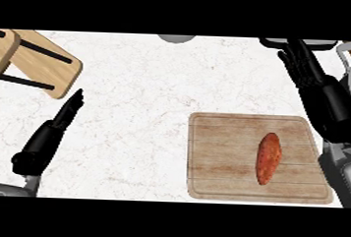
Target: Pick the sweet potato from the cutting board and place it in the pot
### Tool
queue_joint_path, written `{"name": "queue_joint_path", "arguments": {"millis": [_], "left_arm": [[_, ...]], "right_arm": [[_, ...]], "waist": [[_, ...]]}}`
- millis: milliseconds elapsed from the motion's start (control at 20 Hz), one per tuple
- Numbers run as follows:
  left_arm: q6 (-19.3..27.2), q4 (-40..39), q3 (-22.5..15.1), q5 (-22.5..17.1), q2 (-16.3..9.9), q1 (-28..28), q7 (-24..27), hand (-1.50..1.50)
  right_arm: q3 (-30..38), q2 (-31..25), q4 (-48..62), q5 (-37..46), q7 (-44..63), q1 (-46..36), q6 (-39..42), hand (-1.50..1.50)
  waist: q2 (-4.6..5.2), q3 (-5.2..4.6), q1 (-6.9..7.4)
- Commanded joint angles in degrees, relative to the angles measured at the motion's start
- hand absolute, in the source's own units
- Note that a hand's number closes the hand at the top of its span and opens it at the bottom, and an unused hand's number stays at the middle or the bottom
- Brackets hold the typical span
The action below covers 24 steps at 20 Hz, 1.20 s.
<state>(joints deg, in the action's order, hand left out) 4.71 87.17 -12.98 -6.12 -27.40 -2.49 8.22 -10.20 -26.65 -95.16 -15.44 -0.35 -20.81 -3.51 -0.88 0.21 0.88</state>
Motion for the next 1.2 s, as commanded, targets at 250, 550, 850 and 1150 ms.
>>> {"name": "queue_joint_path", "arguments": {"millis": [250, 550, 850, 1150], "left_arm": [[9.00, 1.55, 13.83, -8.84, 3.79, -6.62, -9.36, 0.00], [8.65, 4.27, 12.25, -10.27, 4.79, -6.22, -14.49, 0.00], [10.11, 7.78, 12.05, -8.77, 4.53, -6.87, -19.26, 0.00], [11.05, 8.06, 11.74, -8.07, 5.26, -7.28, -20.45, 0.00]], "right_arm": [[16.77, -6.34, 17.31, -7.71, -11.81, 7.93, 7.47, 1.50], [16.06, -4.86, 27.14, 5.11, -31.18, 14.54, 1.13, -1.50], [17.10, -9.17, 23.85, 4.05, -33.18, 13.07, 9.44, -1.50], [12.37, -20.84, 12.82, 4.74, -17.54, 15.26, 20.86, -1.50]], "waist": [[1.49, 0.10, -0.85], [1.17, 0.07, -0.42], [0.85, -0.16, -0.69], [0.37, -0.31, -1.13]]}}
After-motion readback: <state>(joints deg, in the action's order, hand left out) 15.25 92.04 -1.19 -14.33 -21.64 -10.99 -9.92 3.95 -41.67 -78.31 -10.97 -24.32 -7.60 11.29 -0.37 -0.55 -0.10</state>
